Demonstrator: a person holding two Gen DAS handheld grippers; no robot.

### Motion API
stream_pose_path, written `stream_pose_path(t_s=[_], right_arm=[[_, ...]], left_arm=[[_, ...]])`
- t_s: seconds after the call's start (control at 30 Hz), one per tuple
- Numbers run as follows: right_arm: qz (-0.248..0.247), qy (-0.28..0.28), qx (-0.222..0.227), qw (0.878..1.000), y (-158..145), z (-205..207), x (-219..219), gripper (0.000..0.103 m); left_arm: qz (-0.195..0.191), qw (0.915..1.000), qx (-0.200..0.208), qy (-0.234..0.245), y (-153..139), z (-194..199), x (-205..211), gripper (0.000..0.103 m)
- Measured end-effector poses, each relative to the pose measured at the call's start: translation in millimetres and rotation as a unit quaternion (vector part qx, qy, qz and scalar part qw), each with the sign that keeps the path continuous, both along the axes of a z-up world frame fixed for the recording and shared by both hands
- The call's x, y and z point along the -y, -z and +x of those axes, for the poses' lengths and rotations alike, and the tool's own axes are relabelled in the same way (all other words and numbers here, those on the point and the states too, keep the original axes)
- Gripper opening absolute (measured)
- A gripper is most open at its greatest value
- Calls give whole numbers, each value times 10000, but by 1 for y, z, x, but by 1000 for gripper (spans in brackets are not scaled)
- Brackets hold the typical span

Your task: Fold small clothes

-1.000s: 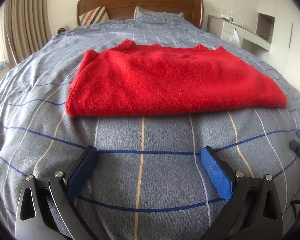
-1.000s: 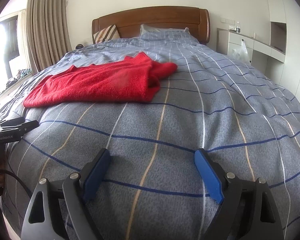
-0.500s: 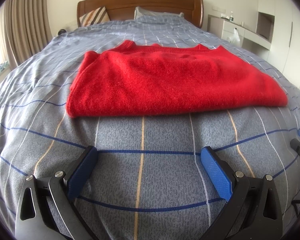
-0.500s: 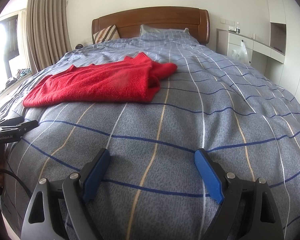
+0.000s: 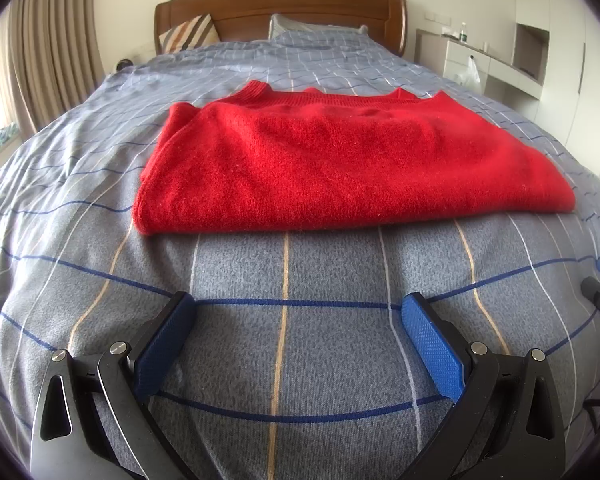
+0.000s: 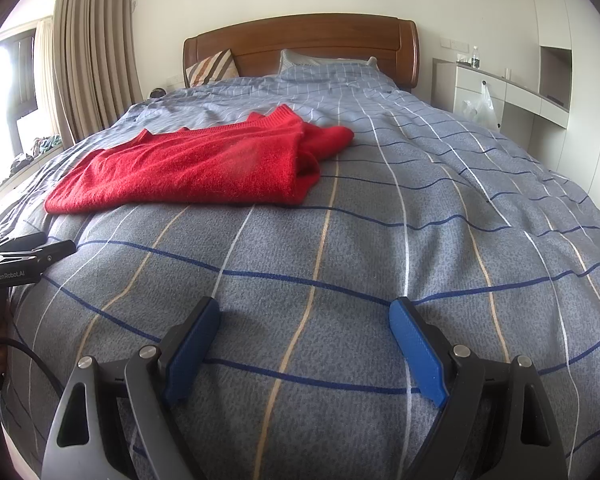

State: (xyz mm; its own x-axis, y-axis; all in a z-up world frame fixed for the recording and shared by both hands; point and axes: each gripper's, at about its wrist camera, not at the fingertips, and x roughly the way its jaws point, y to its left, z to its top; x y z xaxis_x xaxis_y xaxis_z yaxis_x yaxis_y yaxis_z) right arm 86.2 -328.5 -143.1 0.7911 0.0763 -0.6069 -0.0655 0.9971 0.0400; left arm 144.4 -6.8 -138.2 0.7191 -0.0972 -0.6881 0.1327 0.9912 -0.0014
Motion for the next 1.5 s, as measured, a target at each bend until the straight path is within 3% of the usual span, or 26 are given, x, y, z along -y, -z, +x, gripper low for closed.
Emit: stream_pose_path(t_s=[0.93,1.23,1.33,1.5], right_arm=[[-33,46,14,10000,1,0,1,86],[32,-64,-542,9985,-8,15,4,88],[428,-300,-1043,9932,-20,30,16,88],[2022,-205,-1032,9737,-53,86,66,88]], left_arm=[[35,10000,-7,-2,-1,0,0,102],[-19,9997,-197,124,-4,-5,-2,102],[-192,9986,-374,324,-21,-20,-16,102],[-507,9980,298,-234,-46,-38,-56,102]])
